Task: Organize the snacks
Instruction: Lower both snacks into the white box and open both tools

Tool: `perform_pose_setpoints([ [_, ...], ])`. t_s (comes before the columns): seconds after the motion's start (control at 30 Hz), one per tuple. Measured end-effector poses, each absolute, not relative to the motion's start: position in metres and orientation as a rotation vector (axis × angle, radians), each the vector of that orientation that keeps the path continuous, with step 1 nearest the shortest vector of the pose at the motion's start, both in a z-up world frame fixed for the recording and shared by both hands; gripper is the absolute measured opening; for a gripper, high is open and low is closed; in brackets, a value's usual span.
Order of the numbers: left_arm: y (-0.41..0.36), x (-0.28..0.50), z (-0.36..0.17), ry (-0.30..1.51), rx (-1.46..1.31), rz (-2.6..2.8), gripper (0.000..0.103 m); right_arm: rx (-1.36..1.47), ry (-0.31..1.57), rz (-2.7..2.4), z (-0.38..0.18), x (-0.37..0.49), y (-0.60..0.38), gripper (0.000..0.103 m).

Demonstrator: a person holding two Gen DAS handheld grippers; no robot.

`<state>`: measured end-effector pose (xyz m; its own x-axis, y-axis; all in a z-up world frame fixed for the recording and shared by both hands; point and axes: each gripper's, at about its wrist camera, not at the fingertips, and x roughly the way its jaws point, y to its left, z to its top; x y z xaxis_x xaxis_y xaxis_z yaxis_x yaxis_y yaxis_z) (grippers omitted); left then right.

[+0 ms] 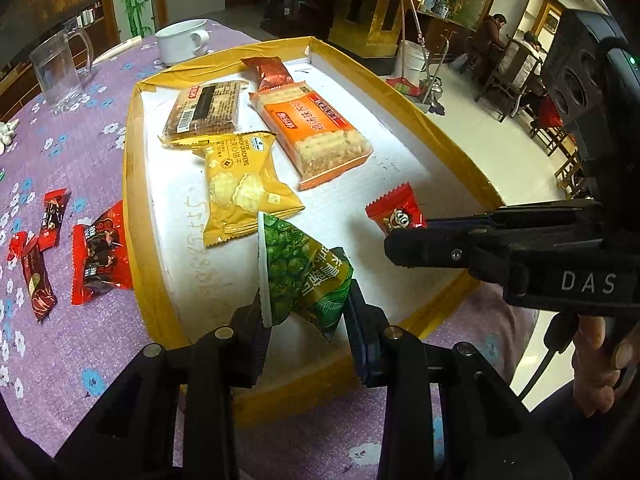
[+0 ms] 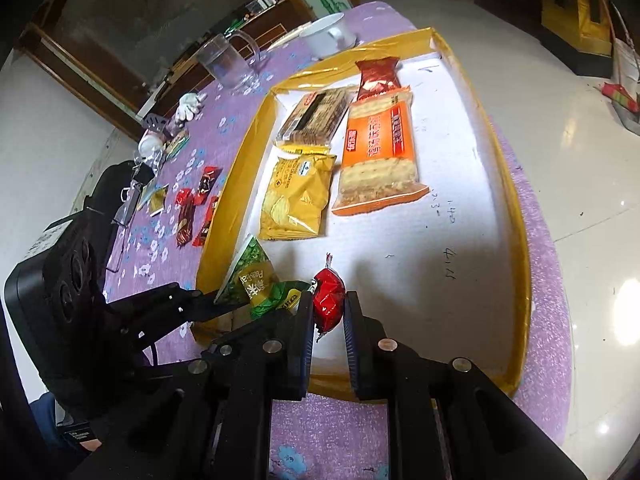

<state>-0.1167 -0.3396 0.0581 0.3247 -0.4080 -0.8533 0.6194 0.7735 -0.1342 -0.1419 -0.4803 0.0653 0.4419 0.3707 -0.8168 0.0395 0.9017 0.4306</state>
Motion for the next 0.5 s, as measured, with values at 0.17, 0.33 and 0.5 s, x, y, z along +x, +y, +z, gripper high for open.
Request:
perform_pose_setpoints([
  [0.17, -0.3396, -0.1142, 0.0549, 1.043, 0.237, -0.672, 0.031, 0.411, 1.121, 0.226, 0.0611, -0.1363, -0.4771, 0.015],
  [0.33, -0.3380, -0.1107, 0.0531, 1.049, 0.232, -0.666, 0.032, 0.406, 1.132, 0.223, 0.0586, -0.1345, -0.4753, 0.018],
  [0.5, -0.3378, -0.1098, 0.0532, 1.049, 0.236, -0.670, 0.032, 0.406, 1.144, 0.209, 0.0566, -0.1333, -0.4754, 0.019],
])
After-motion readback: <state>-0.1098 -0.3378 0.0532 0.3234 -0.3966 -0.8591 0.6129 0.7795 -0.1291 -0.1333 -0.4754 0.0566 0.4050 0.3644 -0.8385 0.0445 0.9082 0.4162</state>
